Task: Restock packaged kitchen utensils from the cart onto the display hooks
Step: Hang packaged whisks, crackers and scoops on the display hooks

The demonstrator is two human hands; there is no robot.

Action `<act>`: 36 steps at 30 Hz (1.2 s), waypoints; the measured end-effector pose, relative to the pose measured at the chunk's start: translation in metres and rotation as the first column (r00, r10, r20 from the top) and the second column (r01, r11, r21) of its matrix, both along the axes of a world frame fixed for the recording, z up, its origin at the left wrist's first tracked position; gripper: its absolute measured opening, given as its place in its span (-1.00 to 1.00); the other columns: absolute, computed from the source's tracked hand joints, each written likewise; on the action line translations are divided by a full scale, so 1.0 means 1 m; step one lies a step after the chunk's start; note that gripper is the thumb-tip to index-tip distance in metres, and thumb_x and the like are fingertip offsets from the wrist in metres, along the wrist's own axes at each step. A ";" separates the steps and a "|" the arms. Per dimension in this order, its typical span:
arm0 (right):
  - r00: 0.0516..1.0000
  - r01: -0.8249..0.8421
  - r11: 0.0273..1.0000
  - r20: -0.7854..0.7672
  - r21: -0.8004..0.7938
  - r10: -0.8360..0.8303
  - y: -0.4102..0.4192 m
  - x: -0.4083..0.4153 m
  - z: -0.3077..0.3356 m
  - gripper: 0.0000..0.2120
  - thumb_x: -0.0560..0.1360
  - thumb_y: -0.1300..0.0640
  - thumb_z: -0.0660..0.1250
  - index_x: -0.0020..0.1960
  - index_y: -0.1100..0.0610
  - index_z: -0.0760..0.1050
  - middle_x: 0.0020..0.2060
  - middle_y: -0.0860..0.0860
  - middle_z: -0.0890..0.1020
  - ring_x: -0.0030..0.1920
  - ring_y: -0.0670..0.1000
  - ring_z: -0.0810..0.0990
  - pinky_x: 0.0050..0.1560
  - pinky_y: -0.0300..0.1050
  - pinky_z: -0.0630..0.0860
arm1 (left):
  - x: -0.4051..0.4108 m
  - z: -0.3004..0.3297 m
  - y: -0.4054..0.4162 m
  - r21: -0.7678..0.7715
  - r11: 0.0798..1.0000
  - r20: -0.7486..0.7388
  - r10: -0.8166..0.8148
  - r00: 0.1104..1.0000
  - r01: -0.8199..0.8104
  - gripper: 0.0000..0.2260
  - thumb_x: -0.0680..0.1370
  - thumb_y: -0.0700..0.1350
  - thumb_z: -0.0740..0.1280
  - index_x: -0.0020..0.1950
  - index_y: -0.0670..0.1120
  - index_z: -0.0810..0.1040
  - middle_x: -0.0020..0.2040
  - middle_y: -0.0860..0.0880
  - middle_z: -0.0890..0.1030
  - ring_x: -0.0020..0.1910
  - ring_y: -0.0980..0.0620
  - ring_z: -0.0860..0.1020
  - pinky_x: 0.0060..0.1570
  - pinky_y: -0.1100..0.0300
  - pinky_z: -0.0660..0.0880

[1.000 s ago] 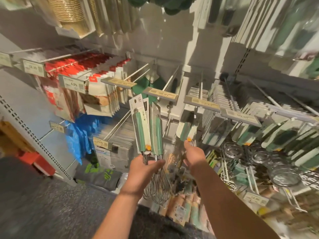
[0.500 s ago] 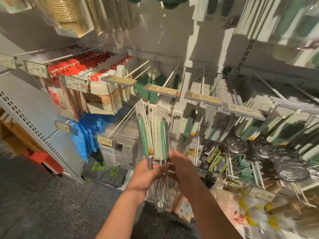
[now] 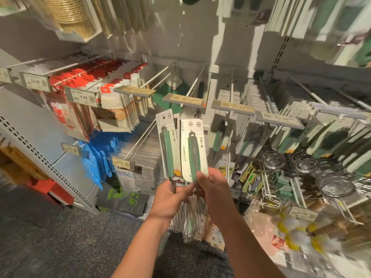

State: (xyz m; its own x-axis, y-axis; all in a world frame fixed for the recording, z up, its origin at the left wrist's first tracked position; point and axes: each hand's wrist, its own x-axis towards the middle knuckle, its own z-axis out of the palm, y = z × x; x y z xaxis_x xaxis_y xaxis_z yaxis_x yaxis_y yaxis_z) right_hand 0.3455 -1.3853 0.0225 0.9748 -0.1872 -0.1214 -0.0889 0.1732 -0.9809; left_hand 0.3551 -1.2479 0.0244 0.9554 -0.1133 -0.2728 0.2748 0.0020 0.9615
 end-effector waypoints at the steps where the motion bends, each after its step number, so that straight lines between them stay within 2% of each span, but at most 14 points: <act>1: 1.000 0.024 1.000 0.000 -0.009 -0.024 0.000 -0.001 -0.002 -0.73 0.60 0.08 0.40 0.04 0.31 0.49 -0.24 0.19 0.61 -0.22 0.17 0.61 -0.11 0.26 0.60 | 0.001 0.000 0.001 0.023 1.000 -0.003 0.001 1.000 -0.001 -0.79 0.50 -0.17 0.55 -0.11 -0.19 0.53 -0.41 0.07 0.62 -0.37 0.17 0.63 -0.30 0.39 0.51; 5: 0.992 0.120 0.986 0.042 -0.114 -0.116 -0.001 -0.005 -0.006 -0.90 0.64 0.17 0.34 0.06 0.21 0.56 -0.21 0.13 0.66 -0.20 0.15 0.63 -0.11 0.19 0.58 | 0.003 -0.003 0.004 0.096 0.995 0.021 -0.014 1.000 0.012 -0.77 0.50 -0.18 0.55 -0.09 -0.20 0.51 -0.40 0.05 0.63 -0.37 0.18 0.63 -0.32 0.43 0.50; 9: 0.981 0.182 0.977 0.082 -0.114 -0.173 -0.002 -0.010 -0.006 -0.91 0.66 0.18 0.31 0.06 0.18 0.57 -0.19 0.16 0.68 -0.13 0.31 0.65 -0.06 0.28 0.63 | 0.004 -0.005 -0.001 0.119 0.992 0.018 -0.043 0.999 0.040 -0.71 0.44 -0.10 0.58 -0.10 -0.20 0.52 -0.40 0.03 0.64 -0.39 0.20 0.62 -0.34 0.42 0.49; 11: 0.974 0.221 0.969 0.074 -0.112 -0.214 -0.005 -0.012 -0.005 -0.91 0.66 0.22 0.30 0.06 0.19 0.58 -0.19 0.13 0.69 -0.15 0.23 0.67 -0.10 0.19 0.64 | 0.003 -0.004 -0.002 0.127 0.991 0.002 -0.050 0.999 0.049 -0.56 0.34 0.11 0.59 -0.10 -0.19 0.52 -0.42 0.04 0.65 -0.39 0.20 0.62 -0.30 0.36 0.49; 14: 0.957 0.285 0.954 0.075 -0.090 -0.279 -0.008 -0.015 -0.005 -0.87 0.66 0.26 0.27 0.01 0.16 0.59 -0.22 0.12 0.68 -0.19 0.10 0.65 -0.14 0.09 0.59 | 0.001 -0.003 -0.001 0.156 0.986 -0.006 -0.055 0.998 0.055 -0.22 0.04 0.49 0.53 -0.13 -0.14 0.54 -0.38 0.04 0.68 -0.35 0.16 0.64 -0.21 0.23 0.46; 16: 0.944 0.325 0.942 0.084 -0.083 -0.318 -0.009 -0.014 -0.006 -0.85 0.65 0.23 0.27 -0.01 0.10 0.59 -0.24 0.16 0.67 -0.23 0.11 0.63 -0.18 0.08 0.59 | 0.001 -0.003 -0.001 0.140 0.989 -0.017 -0.051 0.999 0.053 -0.13 -0.06 0.56 0.51 -0.13 -0.14 0.53 -0.39 0.05 0.67 -0.35 0.13 0.65 -0.16 0.16 0.49; 17: 0.937 0.347 0.934 0.080 -0.083 -0.340 -0.010 -0.013 -0.008 -0.87 0.65 0.22 0.27 0.02 0.12 0.59 -0.28 0.11 0.65 -0.27 0.06 0.61 -0.26 0.01 0.56 | 0.001 -0.002 -0.002 0.129 0.990 -0.022 -0.052 0.998 0.054 -0.16 -0.02 0.53 0.53 -0.14 -0.14 0.52 -0.40 0.06 0.66 -0.36 0.12 0.65 -0.16 0.15 0.50; 19: 0.919 0.394 0.913 0.055 -0.102 -0.391 -0.013 -0.009 -0.013 -0.88 0.66 0.22 0.27 0.13 0.20 0.56 -0.28 0.04 0.65 -0.31 -0.01 0.57 -0.34 -0.15 0.50 | 0.000 0.000 -0.004 0.122 0.991 -0.025 -0.056 0.998 0.059 -0.38 0.16 0.33 0.59 -0.15 -0.15 0.52 -0.42 0.05 0.65 -0.39 0.14 0.63 -0.14 0.13 0.50; 21: 0.908 0.418 0.901 0.018 -0.119 -0.419 -0.013 -0.007 -0.018 -0.81 0.66 0.16 0.29 0.24 0.20 0.52 -0.18 0.10 0.69 -0.24 0.07 0.64 -0.30 -0.12 0.57 | 0.000 -0.002 -0.006 0.129 0.991 -0.024 -0.042 0.999 0.045 -0.60 0.32 0.08 0.58 -0.13 -0.18 0.53 -0.39 0.01 0.66 -0.40 0.15 0.63 -0.09 0.09 0.51; 23: 0.900 0.435 0.895 0.004 -0.096 -0.437 -0.011 -0.006 -0.022 -0.79 0.65 0.14 0.29 0.25 0.17 0.51 -0.12 0.16 0.70 -0.16 0.17 0.67 -0.26 -0.03 0.61 | 0.002 -0.005 -0.005 0.138 0.990 -0.026 -0.026 0.999 0.030 -0.69 0.42 -0.05 0.58 -0.09 -0.21 0.54 -0.33 -0.02 0.68 -0.39 0.18 0.63 -0.13 0.21 0.50; 28: 0.869 0.495 0.866 0.011 -0.070 -0.496 -0.006 -0.006 -0.024 -0.80 0.61 0.12 0.28 0.19 0.16 0.52 -0.09 0.22 0.67 -0.16 0.19 0.65 -0.33 -0.14 0.57 | 0.005 -0.007 -0.001 0.163 0.987 -0.009 0.009 1.000 -0.007 -0.67 0.47 -0.09 0.58 0.00 -0.30 0.57 -0.15 -0.24 0.72 -0.25 0.02 0.66 -0.16 0.21 0.47; 31: 0.850 0.526 0.846 0.020 -0.080 -0.527 -0.006 -0.003 -0.021 -0.79 0.59 0.13 0.29 0.16 0.21 0.53 -0.09 0.23 0.65 -0.15 0.22 0.65 -0.35 -0.20 0.57 | 0.006 -0.006 0.000 0.164 0.986 0.001 0.009 1.000 -0.009 -0.76 0.51 -0.12 0.54 -0.02 -0.24 0.56 -0.17 -0.18 0.73 -0.31 0.17 0.65 -0.14 0.18 0.47; 34: 0.835 0.547 0.829 0.002 -0.117 -0.550 -0.008 0.001 -0.016 -0.85 0.61 0.21 0.28 0.15 0.22 0.54 -0.07 0.19 0.66 -0.18 0.12 0.64 -0.40 -0.29 0.52 | 0.007 -0.005 -0.001 0.169 0.985 0.018 0.022 1.000 -0.025 -0.80 0.52 -0.13 0.53 -0.05 -0.21 0.57 -0.17 -0.12 0.74 -0.33 0.22 0.65 -0.16 0.21 0.50; 36: 0.848 0.525 0.843 -0.013 -0.116 -0.530 -0.010 0.007 -0.015 -0.85 0.59 0.21 0.28 0.13 0.22 0.54 -0.03 0.20 0.68 -0.19 0.09 0.68 -0.38 -0.23 0.56 | 0.009 -0.004 -0.002 0.167 0.985 0.018 0.031 0.999 -0.034 -0.80 0.52 -0.14 0.53 -0.06 -0.20 0.55 -0.16 -0.13 0.74 -0.34 0.24 0.64 -0.21 0.28 0.50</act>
State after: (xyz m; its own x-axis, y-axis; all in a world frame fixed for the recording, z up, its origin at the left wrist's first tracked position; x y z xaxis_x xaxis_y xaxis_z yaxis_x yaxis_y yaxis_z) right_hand 0.3521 -1.3949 0.0078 0.7194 -0.6855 -0.1120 -0.0560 0.1035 -0.9931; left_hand 0.3637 -1.2502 0.0206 0.9620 -0.0360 -0.2706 0.2625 -0.1500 0.9532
